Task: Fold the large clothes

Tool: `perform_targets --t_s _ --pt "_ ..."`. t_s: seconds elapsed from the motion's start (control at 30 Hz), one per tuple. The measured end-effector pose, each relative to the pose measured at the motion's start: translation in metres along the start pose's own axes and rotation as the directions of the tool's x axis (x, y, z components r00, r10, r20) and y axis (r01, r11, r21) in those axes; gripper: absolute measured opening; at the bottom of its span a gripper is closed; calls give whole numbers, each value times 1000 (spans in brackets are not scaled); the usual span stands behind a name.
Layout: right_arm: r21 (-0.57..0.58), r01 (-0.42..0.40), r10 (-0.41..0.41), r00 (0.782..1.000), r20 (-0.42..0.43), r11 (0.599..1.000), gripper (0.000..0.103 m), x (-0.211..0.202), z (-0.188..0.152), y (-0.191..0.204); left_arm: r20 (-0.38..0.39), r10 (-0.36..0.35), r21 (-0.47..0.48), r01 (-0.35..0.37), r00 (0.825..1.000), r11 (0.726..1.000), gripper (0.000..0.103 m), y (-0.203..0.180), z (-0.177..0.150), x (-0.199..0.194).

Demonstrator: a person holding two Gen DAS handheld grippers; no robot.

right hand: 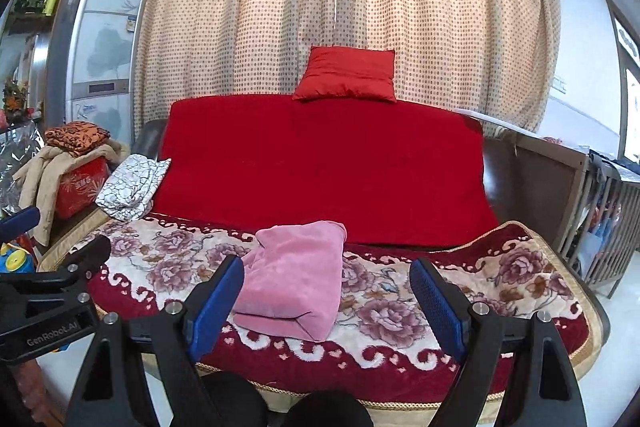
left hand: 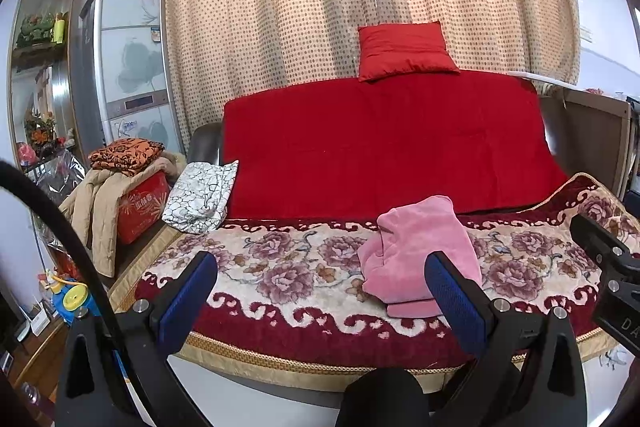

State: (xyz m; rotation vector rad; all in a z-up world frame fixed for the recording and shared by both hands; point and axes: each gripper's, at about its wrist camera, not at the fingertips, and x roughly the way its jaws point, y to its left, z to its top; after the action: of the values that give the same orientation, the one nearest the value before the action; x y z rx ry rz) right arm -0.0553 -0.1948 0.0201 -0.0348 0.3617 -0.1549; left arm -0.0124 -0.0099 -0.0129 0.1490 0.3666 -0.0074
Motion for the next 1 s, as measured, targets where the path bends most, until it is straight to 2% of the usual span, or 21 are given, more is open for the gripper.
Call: perform_targets --t_s 1.0 --pt "-29 8 -8 1000 -16 1000 87 2 1 5 17 -3 -13 3 1000 1000 103 2 3 -4"
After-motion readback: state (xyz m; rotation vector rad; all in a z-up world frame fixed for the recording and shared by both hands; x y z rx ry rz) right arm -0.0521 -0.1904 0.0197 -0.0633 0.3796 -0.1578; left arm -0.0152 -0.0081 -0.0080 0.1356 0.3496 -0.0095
